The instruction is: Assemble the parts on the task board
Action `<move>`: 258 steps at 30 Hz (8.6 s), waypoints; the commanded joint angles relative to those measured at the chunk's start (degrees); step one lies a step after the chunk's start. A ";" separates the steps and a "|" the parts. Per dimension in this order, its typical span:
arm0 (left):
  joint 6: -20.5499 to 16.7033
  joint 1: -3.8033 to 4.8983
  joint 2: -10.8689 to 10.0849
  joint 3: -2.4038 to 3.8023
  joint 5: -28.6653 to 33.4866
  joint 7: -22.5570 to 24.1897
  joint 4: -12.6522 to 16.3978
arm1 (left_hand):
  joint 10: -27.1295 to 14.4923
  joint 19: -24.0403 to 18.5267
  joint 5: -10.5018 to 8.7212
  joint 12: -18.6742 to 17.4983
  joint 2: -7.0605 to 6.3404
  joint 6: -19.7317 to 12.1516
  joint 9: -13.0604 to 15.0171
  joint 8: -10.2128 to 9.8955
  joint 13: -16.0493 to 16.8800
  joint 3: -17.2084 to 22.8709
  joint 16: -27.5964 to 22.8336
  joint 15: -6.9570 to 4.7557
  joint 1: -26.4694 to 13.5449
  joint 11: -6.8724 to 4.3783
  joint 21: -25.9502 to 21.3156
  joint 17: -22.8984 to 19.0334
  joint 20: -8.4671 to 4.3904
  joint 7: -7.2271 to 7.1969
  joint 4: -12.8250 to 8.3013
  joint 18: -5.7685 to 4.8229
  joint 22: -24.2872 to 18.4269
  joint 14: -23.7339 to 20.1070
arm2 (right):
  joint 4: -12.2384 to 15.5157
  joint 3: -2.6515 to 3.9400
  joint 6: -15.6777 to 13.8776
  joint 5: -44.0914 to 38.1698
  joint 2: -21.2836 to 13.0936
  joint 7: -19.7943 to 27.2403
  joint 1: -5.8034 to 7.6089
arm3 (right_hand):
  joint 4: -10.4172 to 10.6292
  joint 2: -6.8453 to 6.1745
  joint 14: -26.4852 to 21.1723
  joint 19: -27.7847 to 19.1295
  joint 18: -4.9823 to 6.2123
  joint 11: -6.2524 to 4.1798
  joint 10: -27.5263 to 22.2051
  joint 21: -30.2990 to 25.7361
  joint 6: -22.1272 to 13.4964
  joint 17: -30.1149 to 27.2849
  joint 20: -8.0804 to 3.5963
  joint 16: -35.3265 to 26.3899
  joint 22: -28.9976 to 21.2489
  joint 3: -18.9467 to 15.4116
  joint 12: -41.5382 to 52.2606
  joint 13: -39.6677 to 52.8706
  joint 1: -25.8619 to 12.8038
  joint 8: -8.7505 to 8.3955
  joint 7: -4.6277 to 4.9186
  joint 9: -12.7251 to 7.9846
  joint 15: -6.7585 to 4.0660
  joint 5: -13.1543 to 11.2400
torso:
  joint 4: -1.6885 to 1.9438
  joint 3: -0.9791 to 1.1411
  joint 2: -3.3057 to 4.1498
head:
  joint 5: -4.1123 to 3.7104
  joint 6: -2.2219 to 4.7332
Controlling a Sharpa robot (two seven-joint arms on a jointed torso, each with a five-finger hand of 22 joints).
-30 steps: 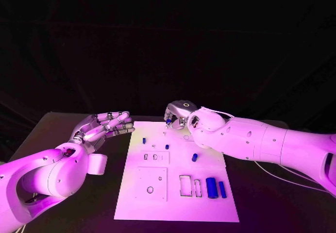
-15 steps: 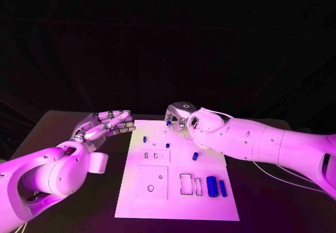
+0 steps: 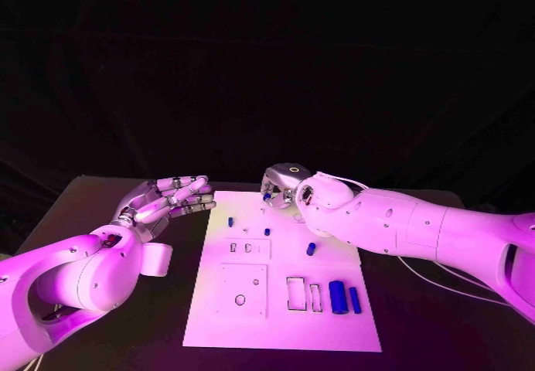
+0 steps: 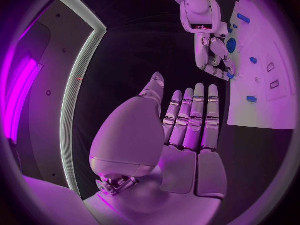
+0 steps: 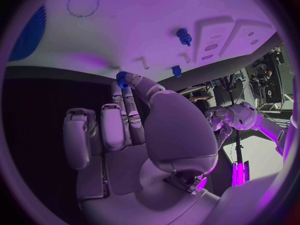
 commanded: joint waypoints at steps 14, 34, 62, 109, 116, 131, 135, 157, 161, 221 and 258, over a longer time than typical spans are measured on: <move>1.40 0.08 0.23 0.05 -0.24 -0.24 0.04 | -0.29 0.29 0.17 -0.29 0.20 -0.36 -0.09 -0.31 -0.08 -0.13 -0.37 0.43 0.19 0.07 -0.18 0.01 0.04 0.18 -0.15 0.29 -0.13 0.01 | -1.75 -0.12 1.74 0.31 1.04 0.22 -0.27 | 0.60 -1.30 1.45 -0.23 -0.25 -0.21 -0.34 -0.48 -1.48 -1.00 0.42 -0.25 5.15 0.44 -0.66 0.02 -0.90 -1.04 0.39 0.04 0.11 -0.52 | 0.01 -0.04 0.04 | 0.09 -0.12; 1.57 0.09 0.07 0.03 -0.23 -0.50 -0.11 | -0.42 0.29 0.16 -0.48 0.23 -0.47 -0.10 -0.44 -0.10 -0.24 -0.55 0.48 0.19 0.10 -0.24 0.00 0.05 0.19 -0.24 0.28 -0.21 -0.02 | 11.09 0.03 -2.66 3.50 -10.75 0.18 0.80 | 3.62 -3.79 0.18 -4.00 1.20 0.59 -5.36 -5.23 -7.04 -7.60 1.27 -4.69 -1.00 -4.50 2.43 -0.54 -3.27 -0.30 1.01 -0.65 0.81 -0.49 | -1.03 0.45 -0.13 | 0.46 0.61; 1.80 0.07 2.70 -0.07 -0.27 -1.57 -1.54 | -0.37 0.31 0.16 -0.50 0.24 -0.43 -0.08 -0.45 -0.09 -0.26 -0.59 0.47 0.25 0.08 -0.26 0.01 0.05 0.14 -0.31 0.29 -0.23 0.01 | 13.55 0.02 6.16 16.65 -20.19 -0.08 1.19 | 14.53 -2.36 3.21 1.01 -0.57 -1.25 0.72 -0.35 -13.06 9.60 -0.10 6.88 7.34 -27.20 53.66 48.23 1.53 2.31 0.69 1.40 -0.55 6.18 | -2.38 2.04 0.31 | -0.30 1.14; 1.76 0.06 2.47 -0.08 -0.64 -1.74 -1.87 | -0.27 0.39 0.17 -0.67 0.58 -0.36 -0.05 -0.54 -0.06 -0.24 -0.90 0.47 0.46 0.03 -0.32 0.01 0.05 0.06 -0.50 0.30 -0.35 0.00 | 9.02 -0.01 7.68 13.00 -16.06 -2.41 0.15 | 16.11 -0.34 4.81 4.39 -1.85 -1.18 8.87 3.32 -11.61 18.59 0.26 11.83 12.45 -27.73 71.62 67.30 4.72 4.63 0.63 2.39 -0.26 6.03 | -2.41 1.91 0.15 | -0.71 -0.14; 1.76 0.06 2.39 -0.08 -0.67 -1.81 -1.85 | -0.26 0.40 0.17 -0.67 0.61 -0.35 -0.05 -0.55 -0.06 -0.23 -0.91 0.47 0.48 0.03 -0.32 0.01 0.05 0.06 -0.52 0.30 -0.36 0.00 | 8.92 -0.01 8.08 12.44 -15.63 -2.86 0.14 | 16.38 -0.04 4.97 4.78 -2.00 -1.41 9.92 3.73 -10.12 19.43 0.19 12.25 13.00 -27.66 73.23 69.09 4.55 5.07 0.32 2.56 -0.40 5.97 | -2.38 1.95 0.16 | -0.67 -0.25; 1.57 0.06 2.21 -0.08 -0.70 -2.07 -2.00 | -0.23 0.44 0.17 -0.73 0.76 -0.33 -0.04 -0.58 -0.05 -0.19 -1.00 0.47 0.58 0.02 -0.33 0.01 0.04 0.05 -0.60 0.30 -0.39 0.02 | 9.04 -0.01 6.70 6.95 -15.06 -4.37 -0.06 | 16.20 1.35 5.11 5.25 -2.18 -2.13 11.14 4.22 -7.45 20.20 -0.23 12.64 13.65 -25.58 74.94 71.15 5.98 5.61 -0.51 2.78 -0.95 3.62 | -2.40 1.93 0.11 | -0.28 -0.24; 1.55 0.06 2.24 -0.08 -0.71 -2.08 -2.04 | -0.23 0.44 0.17 -0.73 0.76 -0.33 -0.04 -0.58 -0.05 -0.19 -1.00 0.47 0.58 0.02 -0.33 0.01 0.04 0.05 -0.60 0.30 -0.39 0.02 | 9.61 -0.01 4.84 6.20 -15.10 -4.25 -0.12 | 15.92 1.86 5.15 5.49 -2.27 -2.56 11.59 4.46 -6.24 20.43 -0.55 12.74 13.96 -24.10 75.43 71.78 6.85 5.90 -0.98 2.90 -1.31 2.67 | -2.44 1.95 0.11 | -0.23 -0.20; 1.45 0.05 2.46 -0.08 -0.71 -1.82 -2.74 | -0.22 0.48 0.17 -0.76 0.86 -0.32 -0.04 -0.60 -0.05 -0.18 -1.05 0.47 0.60 0.03 -0.33 0.02 0.03 0.06 -0.61 0.31 -0.41 0.03 | 15.79 0.12 -4.26 -0.60 -10.23 -4.63 0.54 | 16.07 1.35 5.33 6.39 -2.61 -2.90 12.41 5.36 -5.28 21.16 -0.98 13.08 15.06 -21.06 76.22 72.87 6.79 5.56 -1.31 2.81 -1.67 4.40 | -2.26 1.83 0.10 | 0.43 0.27; 1.41 0.05 2.46 -0.08 -0.71 -1.82 -2.73 | -0.22 0.48 0.17 -0.76 0.86 -0.32 -0.04 -0.60 -0.05 -0.18 -1.05 0.47 0.60 0.03 -0.33 0.02 0.03 0.06 -0.61 0.31 -0.41 0.03 | 14.77 0.09 -3.93 -1.01 -8.13 -4.71 0.36 | 16.13 1.28 5.32 6.39 -2.61 -2.90 12.43 5.36 -5.26 21.14 -0.99 13.08 15.06 -20.91 76.24 72.90 6.69 5.52 -1.30 2.80 -1.67 4.39 | -2.35 1.81 0.15 | 0.79 0.33; 1.16 0.06 2.29 -0.07 -0.77 -2.12 -2.75 | -0.12 0.53 0.17 -0.85 1.01 -0.25 -0.03 -0.64 -0.04 -0.22 -1.24 0.48 0.67 0.02 -0.37 0.01 0.02 0.06 -0.72 0.30 -0.48 0.02 | 7.00 -0.26 0.64 4.09 -1.36 -1.76 -2.19 | 19.50 -2.05 4.97 5.07 -2.12 -0.58 9.63 4.00 -10.20 19.84 0.87 12.42 13.60 -20.78 73.47 70.26 -0.10 0.23 1.13 1.22 0.34 -0.87 | -2.48 1.94 0.13 | 1.79 -0.66; 1.06 0.07 1.42 -0.08 -0.84 -2.13 -3.21 | -0.33 0.61 0.17 -1.13 1.05 -0.50 -0.08 -0.89 -0.08 -0.33 -1.42 0.52 0.76 0.12 -0.40 0.03 0.01 0.17 -0.90 0.31 -0.57 0.10 | 22.39 -0.10 -1.04 17.91 -25.34 9.25 0.83 | 18.71 -2.84 4.13 2.60 -1.19 -1.32 7.78 1.19 -8.85 16.71 0.32 10.72 11.00 -22.54 71.48 68.40 2.21 -0.36 0.33 1.47 -0.32 2.20 | -4.35 2.26 0.10 | 0.54 0.30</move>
